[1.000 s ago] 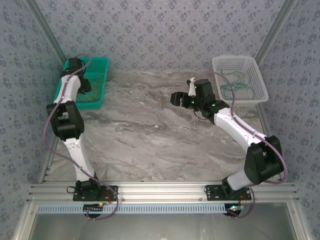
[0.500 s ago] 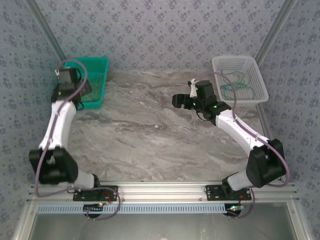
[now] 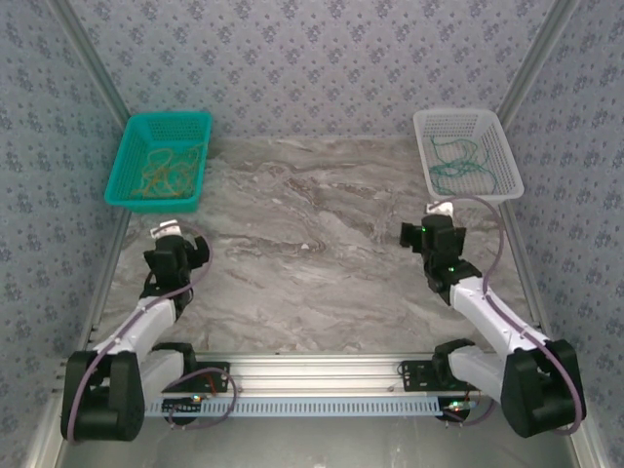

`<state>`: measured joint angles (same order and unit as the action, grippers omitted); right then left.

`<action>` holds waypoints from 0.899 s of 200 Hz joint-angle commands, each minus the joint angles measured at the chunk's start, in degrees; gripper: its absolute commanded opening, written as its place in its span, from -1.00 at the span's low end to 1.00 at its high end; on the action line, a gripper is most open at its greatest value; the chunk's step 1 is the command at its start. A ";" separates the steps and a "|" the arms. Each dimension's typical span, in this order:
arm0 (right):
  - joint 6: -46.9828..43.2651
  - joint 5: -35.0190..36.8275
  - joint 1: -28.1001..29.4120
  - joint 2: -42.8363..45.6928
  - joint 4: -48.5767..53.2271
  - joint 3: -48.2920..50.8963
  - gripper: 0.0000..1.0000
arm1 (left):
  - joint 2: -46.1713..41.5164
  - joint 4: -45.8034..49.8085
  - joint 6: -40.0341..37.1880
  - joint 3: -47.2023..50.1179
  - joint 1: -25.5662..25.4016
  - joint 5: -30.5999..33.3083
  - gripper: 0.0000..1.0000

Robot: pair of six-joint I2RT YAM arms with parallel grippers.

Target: Untangle the cables

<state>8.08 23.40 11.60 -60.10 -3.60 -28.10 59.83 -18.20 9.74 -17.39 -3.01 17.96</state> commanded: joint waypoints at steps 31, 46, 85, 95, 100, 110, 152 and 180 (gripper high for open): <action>-5.94 -10.54 -14.02 -4.78 -31.28 12.20 0.98 | 14.26 -27.70 -3.03 0.04 6.04 -9.51 0.99; -7.16 -13.90 -15.12 -7.98 -37.10 12.85 0.98 | 17.72 -28.74 -1.92 -1.10 8.51 -13.94 0.99; -9.87 -28.85 -15.26 -19.40 -46.88 11.75 0.97 | 25.75 -43.61 -3.96 3.23 6.43 -13.35 0.98; -11.91 -26.99 -13.18 -22.73 -47.48 10.49 1.00 | 26.91 -44.33 -5.07 2.93 5.72 -13.56 0.98; -12.24 -26.87 -12.85 -24.14 -46.59 9.44 1.00 | 27.33 -43.45 -5.39 2.00 5.30 -13.00 0.99; -11.37 -26.92 -13.43 -27.06 -45.09 7.14 1.00 | 26.98 -36.16 -4.92 -1.55 5.05 -11.05 0.98; -9.40 -20.52 -13.03 -26.85 -42.09 5.60 1.00 | 27.95 -30.45 -6.85 -5.18 2.35 -6.64 0.98; -9.37 -21.36 -13.31 -26.99 -42.11 5.67 1.00 | 27.90 -30.32 -6.90 -5.20 2.33 -6.70 0.98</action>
<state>-0.93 0.69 -1.93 -87.13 -44.82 -21.54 87.59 -49.28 3.88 -21.98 -0.54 9.89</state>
